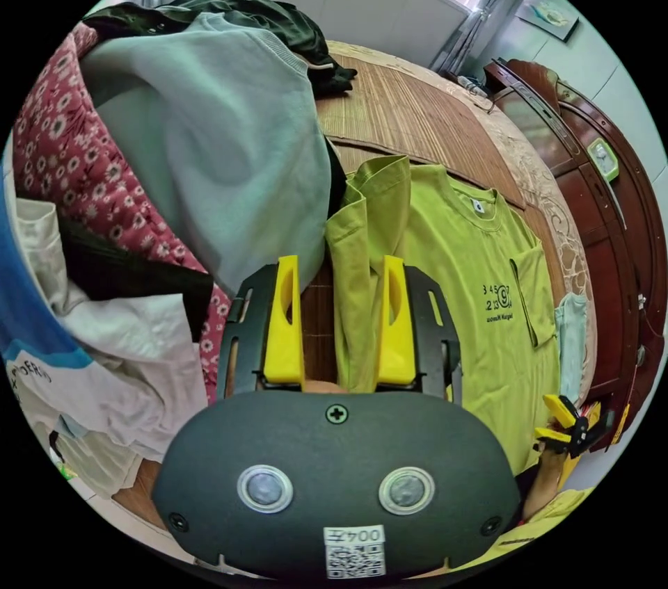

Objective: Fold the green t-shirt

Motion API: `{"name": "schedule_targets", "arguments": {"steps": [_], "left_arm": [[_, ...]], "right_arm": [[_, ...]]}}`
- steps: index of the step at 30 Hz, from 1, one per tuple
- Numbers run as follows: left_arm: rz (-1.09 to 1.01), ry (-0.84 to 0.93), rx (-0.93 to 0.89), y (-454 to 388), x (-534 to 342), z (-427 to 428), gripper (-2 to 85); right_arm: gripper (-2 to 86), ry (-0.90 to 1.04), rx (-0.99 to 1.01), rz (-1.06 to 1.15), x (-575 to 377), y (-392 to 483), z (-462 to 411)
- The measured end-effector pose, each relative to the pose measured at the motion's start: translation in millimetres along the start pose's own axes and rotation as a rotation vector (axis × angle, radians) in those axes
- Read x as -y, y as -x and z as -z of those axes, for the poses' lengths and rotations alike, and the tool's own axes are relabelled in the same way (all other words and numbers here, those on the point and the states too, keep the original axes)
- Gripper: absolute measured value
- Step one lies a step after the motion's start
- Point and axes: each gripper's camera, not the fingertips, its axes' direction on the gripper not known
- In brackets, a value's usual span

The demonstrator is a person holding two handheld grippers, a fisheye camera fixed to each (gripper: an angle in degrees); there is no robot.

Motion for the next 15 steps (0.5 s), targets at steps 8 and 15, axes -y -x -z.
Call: {"name": "schedule_targets", "arguments": {"steps": [8, 15], "left_arm": [[-0.076, -0.067, 0.133, -69, -23, -8, 2.2], [-0.464, -0.289, 0.256, -188, -115, 25, 1.0]], "right_arm": [[3.8, 0.103, -0.062, 0.021, -3, 2, -37], [8.9, 0.277, -0.012, 0.011, -1, 0, -76]]}}
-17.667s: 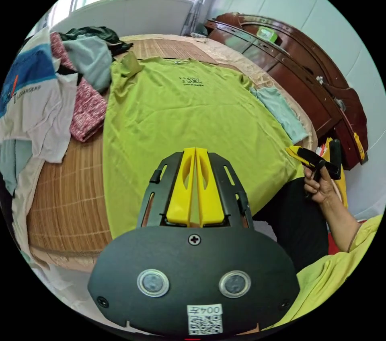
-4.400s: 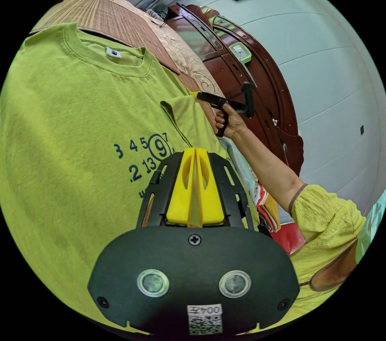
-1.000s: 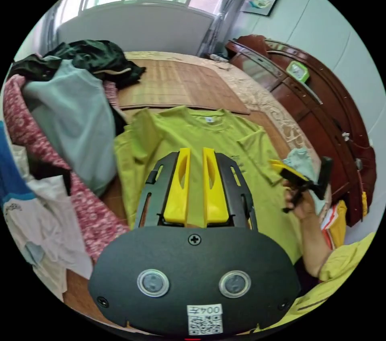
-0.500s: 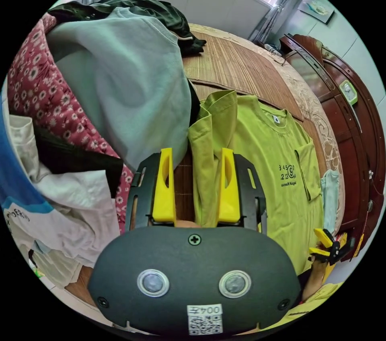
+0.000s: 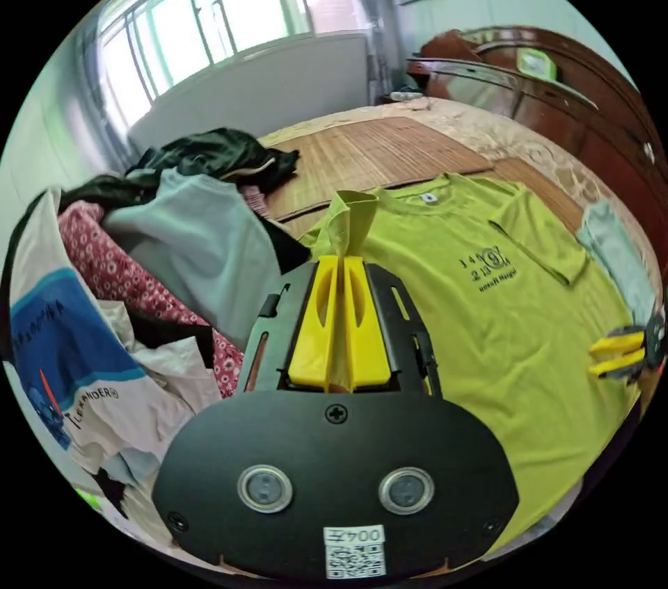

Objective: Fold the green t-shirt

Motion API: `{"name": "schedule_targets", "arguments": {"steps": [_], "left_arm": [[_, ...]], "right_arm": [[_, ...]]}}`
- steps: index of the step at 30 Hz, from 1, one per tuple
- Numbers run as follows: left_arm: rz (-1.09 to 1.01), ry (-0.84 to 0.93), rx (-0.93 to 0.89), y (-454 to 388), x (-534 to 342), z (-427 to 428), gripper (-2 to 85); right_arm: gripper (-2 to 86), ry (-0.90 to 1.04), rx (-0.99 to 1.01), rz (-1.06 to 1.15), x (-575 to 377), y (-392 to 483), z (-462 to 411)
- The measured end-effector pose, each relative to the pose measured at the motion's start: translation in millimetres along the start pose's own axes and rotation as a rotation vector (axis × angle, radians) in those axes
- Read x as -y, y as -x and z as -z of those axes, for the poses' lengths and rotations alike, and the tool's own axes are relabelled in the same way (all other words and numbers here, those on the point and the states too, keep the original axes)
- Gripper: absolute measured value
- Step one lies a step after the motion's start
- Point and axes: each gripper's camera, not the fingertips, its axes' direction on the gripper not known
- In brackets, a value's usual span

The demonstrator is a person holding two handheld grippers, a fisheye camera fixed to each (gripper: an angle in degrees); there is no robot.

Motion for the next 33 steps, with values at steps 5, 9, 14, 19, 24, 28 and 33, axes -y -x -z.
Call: {"name": "schedule_targets", "arguments": {"steps": [5, 9, 14, 19, 24, 28, 33], "left_arm": [[-0.294, 0.053, 0.109, -99, -23, 7, 1.0], [-0.278, 0.009, 0.128, -100, -33, 23, 1.1], [-0.161, 0.054, 0.156, -58, -38, 16, 0.8], [-0.106, 0.231, 0.173, -27, -9, -51, 0.6], [0.056, 0.303, 0.041, 18, 28, -121, 0.4], [-0.001, 0.457, 0.105, 34, 40, -193, 0.4], [0.041, 0.441, 0.056, 68, 38, -225, 0.5]], "right_arm": [[11.1, -0.009, 0.030, 0.017, -1, 0, -11], [11.9, -0.013, 0.017, 0.031, 0, 3, -18], [11.8, -0.002, -0.012, 0.043, 4, 7, -26], [12.8, -0.008, -0.005, 0.054, 4, 7, -32], [13.2, -0.001, -0.007, 0.065, 5, 5, -36], [12.4, -0.013, -0.001, 0.059, 3, -1, -39], [10.1, -0.024, 0.016, 0.031, 3, -15, -41]]}}
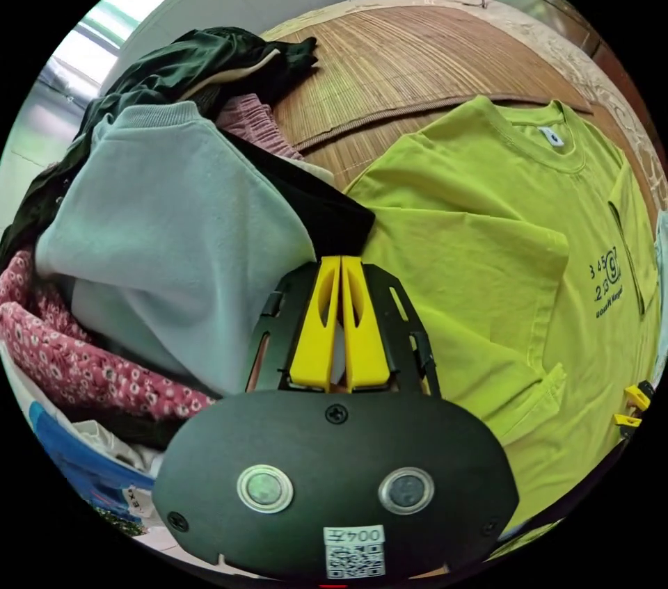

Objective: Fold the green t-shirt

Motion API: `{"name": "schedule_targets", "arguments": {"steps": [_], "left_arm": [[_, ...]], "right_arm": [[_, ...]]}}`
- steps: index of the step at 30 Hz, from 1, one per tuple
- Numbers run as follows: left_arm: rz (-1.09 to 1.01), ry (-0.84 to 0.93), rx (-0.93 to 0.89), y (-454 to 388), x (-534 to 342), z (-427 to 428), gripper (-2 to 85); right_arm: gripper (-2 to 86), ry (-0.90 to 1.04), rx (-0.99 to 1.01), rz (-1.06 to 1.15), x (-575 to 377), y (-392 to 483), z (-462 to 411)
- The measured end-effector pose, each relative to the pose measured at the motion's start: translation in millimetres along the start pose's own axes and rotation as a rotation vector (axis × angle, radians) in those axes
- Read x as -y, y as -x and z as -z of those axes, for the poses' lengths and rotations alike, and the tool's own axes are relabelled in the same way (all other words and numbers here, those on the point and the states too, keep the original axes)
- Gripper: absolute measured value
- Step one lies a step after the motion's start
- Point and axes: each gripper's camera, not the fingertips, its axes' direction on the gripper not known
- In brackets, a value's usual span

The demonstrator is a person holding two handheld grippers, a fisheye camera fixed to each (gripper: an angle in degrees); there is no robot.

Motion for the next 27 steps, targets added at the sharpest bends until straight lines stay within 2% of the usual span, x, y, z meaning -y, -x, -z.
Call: {"name": "schedule_targets", "arguments": {"steps": [7, 12, 15, 17, 23, 27], "left_arm": [[-0.027, -0.042, 0.148, 17, 10, -17, 0.6], [0.095, -0.049, 0.028, 52, 19, -25, 0.6], [0.026, -0.094, 0.028, 44, 3, -17, 0.6], [-0.011, -0.112, -0.061, 40, -12, 4, 0.7], [-0.158, -0.297, -0.153, -3, -106, 106, 0.7], [-0.237, -0.359, -0.178, -15, -174, 139, 0.9]], "right_arm": [[8.8, -0.023, -0.007, -0.011, -5, -8, -4], [8.5, -0.031, 0.003, -0.021, -6, -15, -7], [8.2, -0.029, -0.018, -0.012, -5, -16, -9], [8.1, -0.029, -0.020, -0.010, -6, -17, -10], [7.9, -0.034, -0.014, -0.015, -6, -26, -13], [7.6, -0.039, -0.017, -0.020, -6, -31, -16]]}}
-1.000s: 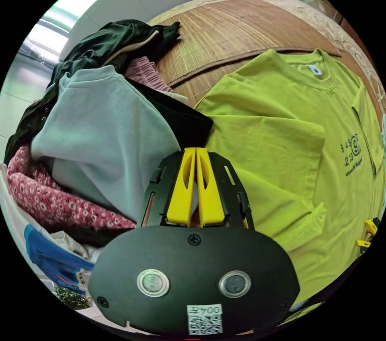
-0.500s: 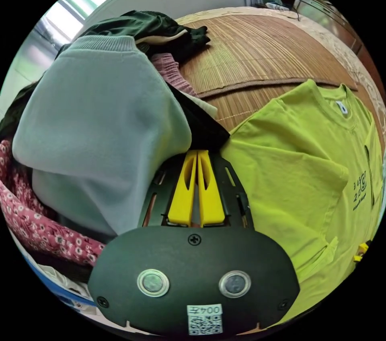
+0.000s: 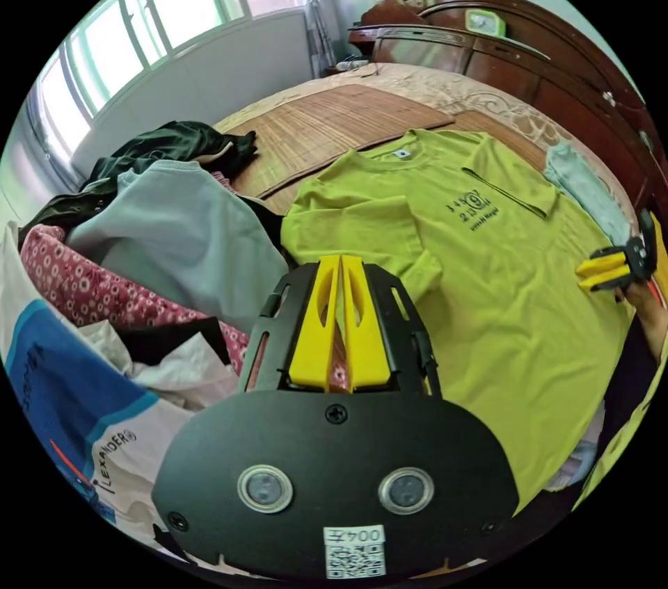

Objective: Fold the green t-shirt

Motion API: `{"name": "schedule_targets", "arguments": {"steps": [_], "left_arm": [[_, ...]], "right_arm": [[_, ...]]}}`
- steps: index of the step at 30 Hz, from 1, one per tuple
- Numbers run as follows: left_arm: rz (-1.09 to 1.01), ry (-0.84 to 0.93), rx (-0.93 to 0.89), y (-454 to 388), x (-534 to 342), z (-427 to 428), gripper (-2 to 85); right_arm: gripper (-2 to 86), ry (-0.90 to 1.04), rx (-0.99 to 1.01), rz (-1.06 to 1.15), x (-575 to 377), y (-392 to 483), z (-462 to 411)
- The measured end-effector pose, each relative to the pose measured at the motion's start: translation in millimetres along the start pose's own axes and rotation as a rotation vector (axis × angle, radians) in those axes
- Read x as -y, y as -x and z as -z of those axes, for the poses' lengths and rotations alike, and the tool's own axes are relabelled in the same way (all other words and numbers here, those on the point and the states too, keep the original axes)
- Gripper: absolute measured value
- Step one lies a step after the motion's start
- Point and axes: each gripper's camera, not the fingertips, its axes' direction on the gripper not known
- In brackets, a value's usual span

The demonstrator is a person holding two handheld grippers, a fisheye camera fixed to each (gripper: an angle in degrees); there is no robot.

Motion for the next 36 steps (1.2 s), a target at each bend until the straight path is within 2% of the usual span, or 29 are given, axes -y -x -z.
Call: {"name": "schedule_targets", "arguments": {"steps": [4, 6, 8, 12, 13, 15, 18, 23, 27, 30, 36], "left_arm": [[-0.090, 0.074, -0.013, -24, -26, 4, 1.0], [-0.129, 0.177, 0.017, -32, -30, -14, 1.0], [-0.191, 0.400, 0.096, -42, -49, -49, 0.8], [-0.083, 0.220, 0.092, -34, -55, 0, 0.7], [0.001, 0.149, 0.047, -20, -55, 14, 0.7], [0.130, 0.121, -0.017, 6, -55, 17, 0.7], [0.288, 0.367, 0.005, 37, -67, -25, 0.5], [0.112, 0.482, 0.232, 41, -100, -10, 0.6], [0.114, 0.410, 0.190, 23, -98, 29, 0.5], [0.186, 0.341, 0.273, -23, -84, 67, 0.3], [0.131, 0.185, 0.634, -149, -76, 105, 0.4]], "right_arm": [[7.5, -0.001, -0.004, -0.002, -1, -5, -3], [7.4, -0.001, -0.008, 0.000, -1, -6, -4], [7.1, -0.001, -0.010, 0.001, -1, -9, -5], [6.4, -0.006, -0.002, -0.016, 0, -20, -8], [6.4, -0.005, -0.004, -0.016, 0, -22, -9], [6.4, -0.005, -0.014, -0.012, -1, -23, -11], [6.4, -0.007, -0.032, -0.003, -2, -24, -13], [6.4, -0.008, -0.023, -0.008, -4, -35, -16], [6.4, -0.017, -0.037, 0.001, -9, -40, -19], [6.4, -0.020, -0.035, 0.002, -11, -47, -21], [6.3, -0.113, 0.073, -0.052, -25, -68, -7]]}}
